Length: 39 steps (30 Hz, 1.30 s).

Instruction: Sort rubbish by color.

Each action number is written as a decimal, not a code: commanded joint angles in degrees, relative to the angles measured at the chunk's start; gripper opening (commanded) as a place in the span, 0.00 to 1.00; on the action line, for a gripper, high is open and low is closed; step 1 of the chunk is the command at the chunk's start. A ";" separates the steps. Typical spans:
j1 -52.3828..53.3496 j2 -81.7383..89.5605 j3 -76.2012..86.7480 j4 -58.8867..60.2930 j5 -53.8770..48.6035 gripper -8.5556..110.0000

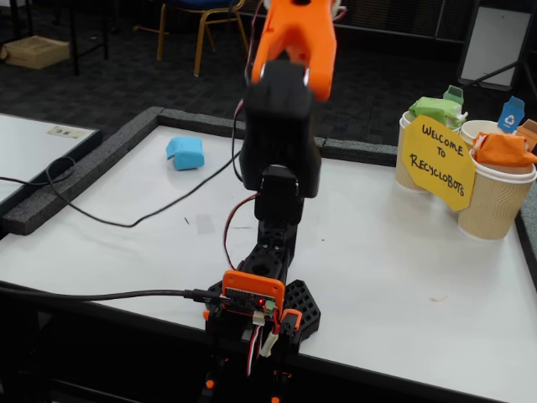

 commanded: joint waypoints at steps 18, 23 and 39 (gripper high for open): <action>-26.54 34.54 22.41 2.64 -1.23 0.16; -29.44 34.54 25.40 1.49 -1.23 0.17; -30.76 31.11 25.75 -1.32 -1.23 0.17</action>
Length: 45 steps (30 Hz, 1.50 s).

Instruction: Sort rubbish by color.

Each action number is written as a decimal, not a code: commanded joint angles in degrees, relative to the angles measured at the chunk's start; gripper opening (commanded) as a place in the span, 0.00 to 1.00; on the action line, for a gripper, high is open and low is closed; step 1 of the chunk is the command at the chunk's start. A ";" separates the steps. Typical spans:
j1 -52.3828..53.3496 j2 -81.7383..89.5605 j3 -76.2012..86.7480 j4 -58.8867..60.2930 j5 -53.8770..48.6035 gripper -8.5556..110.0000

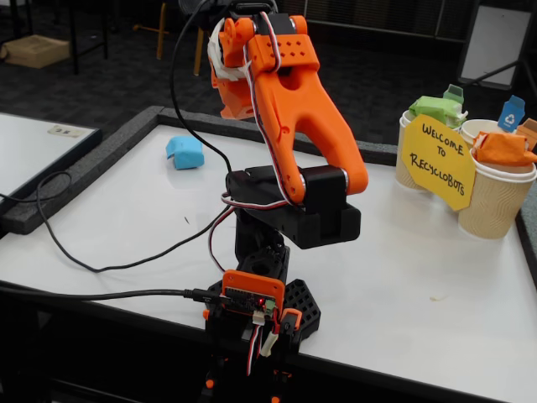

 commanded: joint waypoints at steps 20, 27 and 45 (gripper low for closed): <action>-1.76 -78.13 -63.98 0.70 -13.62 0.18; -1.85 -92.72 -76.55 0.70 -27.69 0.18; -1.67 -99.76 -76.99 -4.48 -64.60 0.13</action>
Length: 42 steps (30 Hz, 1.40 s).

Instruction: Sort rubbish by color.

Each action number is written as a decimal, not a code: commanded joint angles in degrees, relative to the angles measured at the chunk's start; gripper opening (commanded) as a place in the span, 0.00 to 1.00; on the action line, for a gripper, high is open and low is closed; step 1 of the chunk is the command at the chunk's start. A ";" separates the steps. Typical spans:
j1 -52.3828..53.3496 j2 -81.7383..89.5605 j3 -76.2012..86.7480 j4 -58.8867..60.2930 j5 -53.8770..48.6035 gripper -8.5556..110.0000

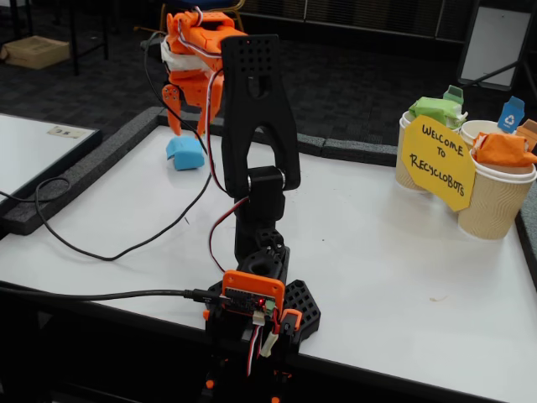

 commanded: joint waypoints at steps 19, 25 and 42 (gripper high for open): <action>8.44 -10.28 -22.50 -3.08 -1.93 0.22; 8.53 -10.20 -20.21 -1.41 -1.93 0.23; 2.99 -10.11 -16.17 -1.14 -1.85 0.23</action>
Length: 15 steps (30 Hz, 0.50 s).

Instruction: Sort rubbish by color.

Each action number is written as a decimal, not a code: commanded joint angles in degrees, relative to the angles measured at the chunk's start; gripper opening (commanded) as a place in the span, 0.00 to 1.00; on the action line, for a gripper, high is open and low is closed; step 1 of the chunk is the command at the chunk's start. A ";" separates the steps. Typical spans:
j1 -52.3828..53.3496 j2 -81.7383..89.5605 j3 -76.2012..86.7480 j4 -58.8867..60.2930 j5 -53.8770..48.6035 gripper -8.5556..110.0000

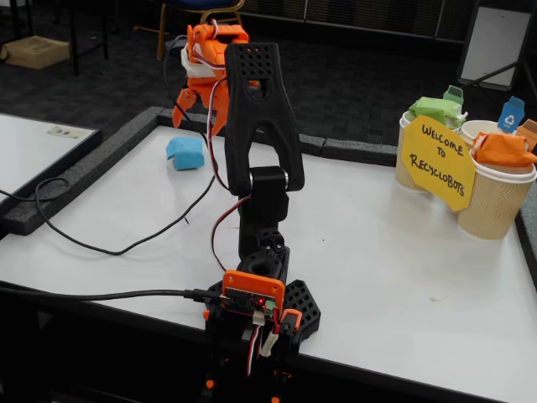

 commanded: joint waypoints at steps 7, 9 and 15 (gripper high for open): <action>-3.60 3.43 -1.32 4.75 -0.79 0.21; -3.60 3.52 -1.14 5.54 -0.88 0.21; -3.78 3.52 -1.05 5.45 -1.23 0.31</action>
